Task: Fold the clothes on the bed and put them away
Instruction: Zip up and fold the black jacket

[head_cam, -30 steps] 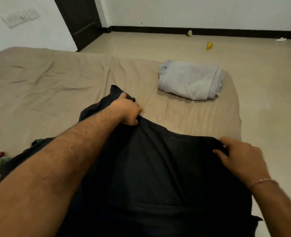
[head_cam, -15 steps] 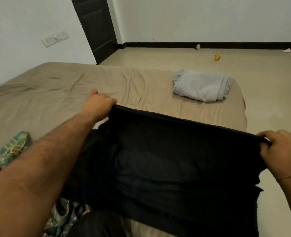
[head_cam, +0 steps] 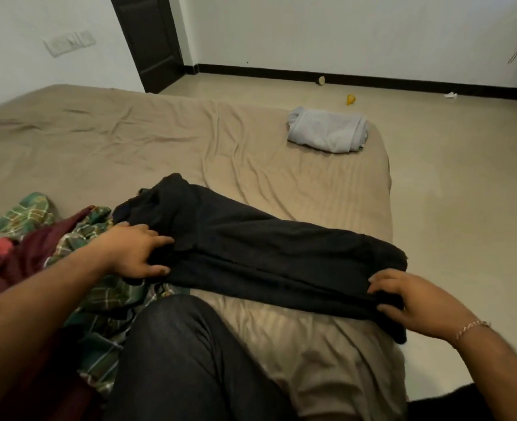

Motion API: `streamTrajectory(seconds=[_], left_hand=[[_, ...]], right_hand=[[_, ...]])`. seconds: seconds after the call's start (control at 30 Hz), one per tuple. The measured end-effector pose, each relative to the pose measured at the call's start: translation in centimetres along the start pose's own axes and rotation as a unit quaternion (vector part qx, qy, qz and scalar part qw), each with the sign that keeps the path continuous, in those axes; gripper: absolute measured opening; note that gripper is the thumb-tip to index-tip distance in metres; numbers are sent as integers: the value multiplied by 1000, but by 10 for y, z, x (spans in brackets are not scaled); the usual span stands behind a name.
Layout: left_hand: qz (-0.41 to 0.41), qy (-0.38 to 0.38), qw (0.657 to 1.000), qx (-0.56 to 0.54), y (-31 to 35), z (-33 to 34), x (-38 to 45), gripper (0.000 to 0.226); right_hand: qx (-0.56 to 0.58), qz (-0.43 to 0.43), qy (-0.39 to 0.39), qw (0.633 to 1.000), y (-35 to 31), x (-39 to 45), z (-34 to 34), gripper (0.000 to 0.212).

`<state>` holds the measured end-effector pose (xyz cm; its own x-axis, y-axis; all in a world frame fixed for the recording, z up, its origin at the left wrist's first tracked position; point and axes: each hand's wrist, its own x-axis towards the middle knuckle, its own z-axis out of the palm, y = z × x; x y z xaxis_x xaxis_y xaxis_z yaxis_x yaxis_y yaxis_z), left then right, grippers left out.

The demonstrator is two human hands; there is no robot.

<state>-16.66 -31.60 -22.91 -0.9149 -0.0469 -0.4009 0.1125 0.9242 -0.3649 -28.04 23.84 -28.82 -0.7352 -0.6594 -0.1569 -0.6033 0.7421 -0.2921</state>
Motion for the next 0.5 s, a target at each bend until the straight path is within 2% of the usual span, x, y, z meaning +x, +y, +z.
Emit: streamTrajectory(seconds=[0.03, 0.1, 0.2, 0.27, 0.33, 0.4, 0.5], left_hand=[[-17, 13, 999, -36, 4, -2, 1, 79], [-28, 94, 989, -113, 16, -16, 0, 70], [-17, 178, 964, -199, 53, -52, 7, 39], [17, 208, 939, -274, 92, -77, 14, 31], [61, 205, 913, -348, 136, -93, 21, 30], [111, 191, 908, -357, 181, -96, 30, 38], [190, 161, 913, -323, 238, -88, 46, 59]], right_hand=[[15, 7, 1, 1000, -3, -5, 2, 31], [73, 52, 78, 993, -9, -17, 4, 29], [148, 150, 186, 960, -16, -16, 4, 23], [184, 203, 188, 943, -16, -5, -1, 25], [235, 235, 182, 925, -14, 13, -9, 30], [256, 248, 184, 916, -11, 29, -10, 40], [198, 232, 123, 944, 3, 43, 0, 80]])
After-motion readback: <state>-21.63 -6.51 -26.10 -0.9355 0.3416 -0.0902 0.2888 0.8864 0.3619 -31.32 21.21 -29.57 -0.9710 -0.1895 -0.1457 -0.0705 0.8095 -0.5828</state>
